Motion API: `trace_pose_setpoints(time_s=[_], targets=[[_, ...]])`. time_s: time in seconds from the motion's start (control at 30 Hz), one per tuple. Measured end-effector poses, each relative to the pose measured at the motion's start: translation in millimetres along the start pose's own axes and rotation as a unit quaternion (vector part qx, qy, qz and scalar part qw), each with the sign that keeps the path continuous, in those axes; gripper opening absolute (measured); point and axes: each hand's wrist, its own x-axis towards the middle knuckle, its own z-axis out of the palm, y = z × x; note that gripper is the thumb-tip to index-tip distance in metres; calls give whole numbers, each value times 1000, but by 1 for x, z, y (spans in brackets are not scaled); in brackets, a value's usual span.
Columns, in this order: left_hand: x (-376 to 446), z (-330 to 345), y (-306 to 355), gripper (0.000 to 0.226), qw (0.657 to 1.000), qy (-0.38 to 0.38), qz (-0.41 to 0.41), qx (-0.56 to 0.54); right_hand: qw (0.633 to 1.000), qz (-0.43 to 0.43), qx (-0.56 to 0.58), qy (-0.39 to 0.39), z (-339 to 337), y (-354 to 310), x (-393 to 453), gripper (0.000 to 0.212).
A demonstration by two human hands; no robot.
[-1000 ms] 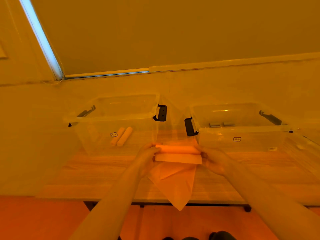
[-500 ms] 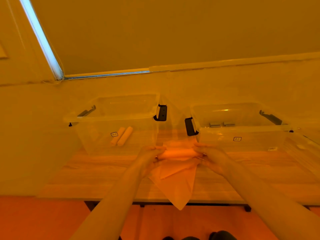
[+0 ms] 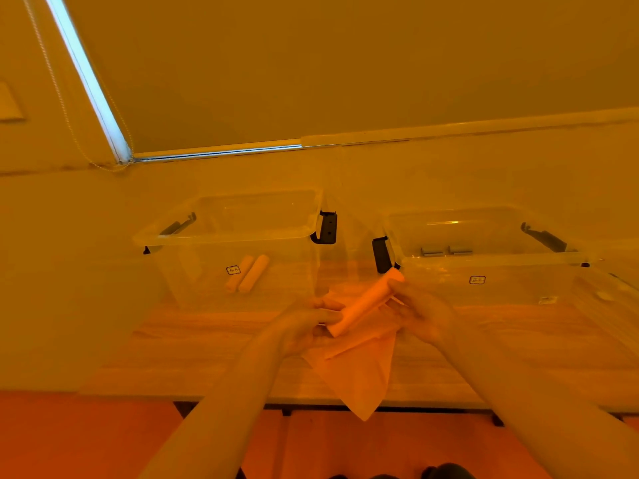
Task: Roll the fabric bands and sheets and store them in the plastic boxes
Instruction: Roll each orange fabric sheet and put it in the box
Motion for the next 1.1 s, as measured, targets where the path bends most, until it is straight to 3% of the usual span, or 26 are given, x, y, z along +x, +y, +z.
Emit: trace_pose_setpoints(time_s=[0.2,0.43,0.6,1.0,1.1], targets=[[-9,-7,11,24,999,-24,35,-32,999,-31,-2,7,31,-16,-2,36],[-14,-11,38,31,991,8,98,-90,994,-82,-47,-56,69,-30,4,39],[-19,-26,60,29,988,27,119,-96,990,-112,-75,-38,102,-46,12,44],[1,-114,146,28,972,101,201,-67,984,-116,-121,-58,228,-97,72,44],[13,-147,167,31,973,121,197,-26,982,-105,-143,-60,263,-103,97,33]])
